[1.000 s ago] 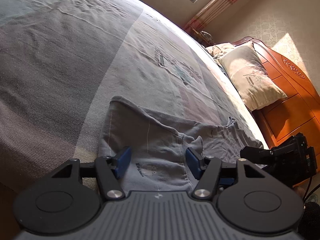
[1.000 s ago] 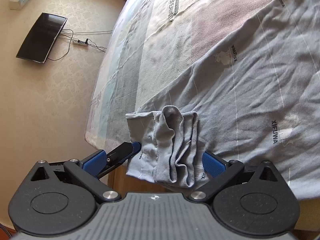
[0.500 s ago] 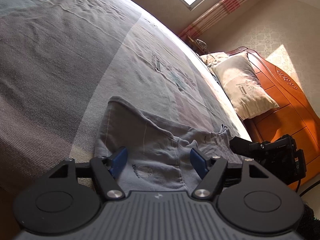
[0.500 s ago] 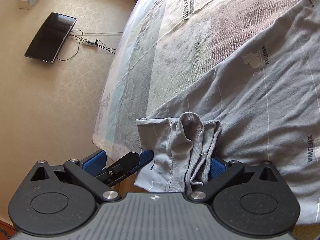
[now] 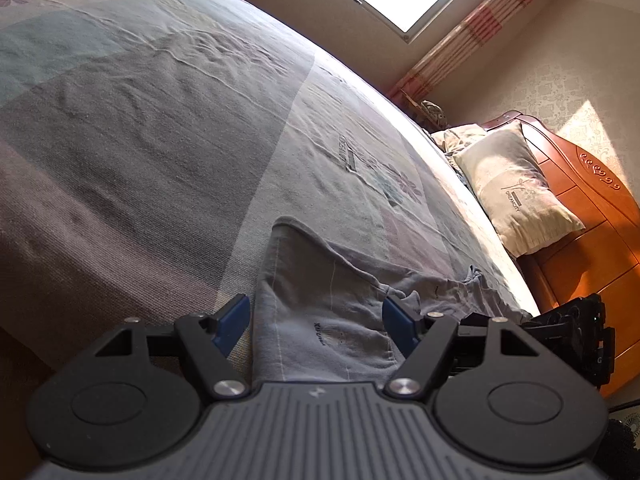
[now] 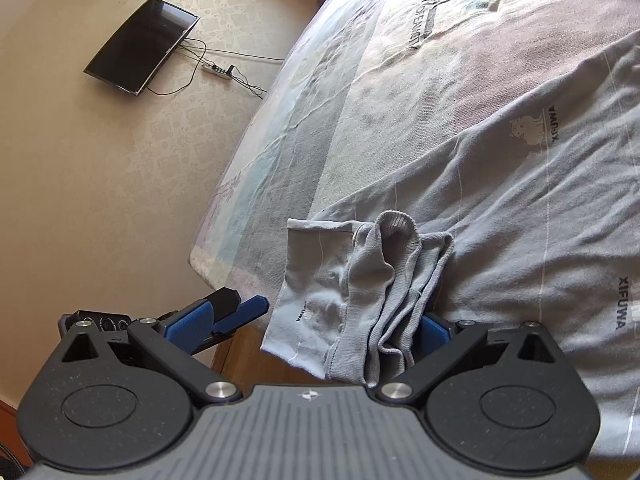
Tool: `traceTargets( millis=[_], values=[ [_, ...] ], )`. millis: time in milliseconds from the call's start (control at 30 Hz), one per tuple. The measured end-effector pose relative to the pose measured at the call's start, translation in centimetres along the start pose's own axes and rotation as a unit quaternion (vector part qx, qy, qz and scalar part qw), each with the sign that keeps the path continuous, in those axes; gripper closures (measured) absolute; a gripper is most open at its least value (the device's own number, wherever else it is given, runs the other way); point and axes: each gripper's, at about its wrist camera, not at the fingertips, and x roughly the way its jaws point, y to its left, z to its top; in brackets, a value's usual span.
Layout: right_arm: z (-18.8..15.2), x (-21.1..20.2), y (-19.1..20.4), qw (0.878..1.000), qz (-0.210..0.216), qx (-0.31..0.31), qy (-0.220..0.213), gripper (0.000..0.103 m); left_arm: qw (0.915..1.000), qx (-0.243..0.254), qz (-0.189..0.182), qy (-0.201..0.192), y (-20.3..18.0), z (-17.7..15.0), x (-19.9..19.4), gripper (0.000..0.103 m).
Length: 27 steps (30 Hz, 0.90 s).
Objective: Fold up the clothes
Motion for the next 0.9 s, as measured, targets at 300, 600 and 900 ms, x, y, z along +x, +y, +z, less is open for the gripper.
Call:
traceTargets(
  millis=[300,600,900],
  values=[
    [-0.5,-2.2,-5.4,0.993,-0.009,0.112,-0.027,0.096,0.9999,-0.001,0.01,-0.008,0.4,-0.7,-1.7,0.03],
    [-0.1,-0.9,-2.8,0.997,-0.041,0.067,-0.017,0.07,0.9997,-0.001,0.017,-0.016,0.6,-0.8,-2.9,0.03],
    [0.7,-2.2,-0.2,0.996,-0.079,0.017,-0.039,0.091,0.9997,0.005,0.021,-0.015,0.4,-0.6,-2.9,0.03]
  ],
)
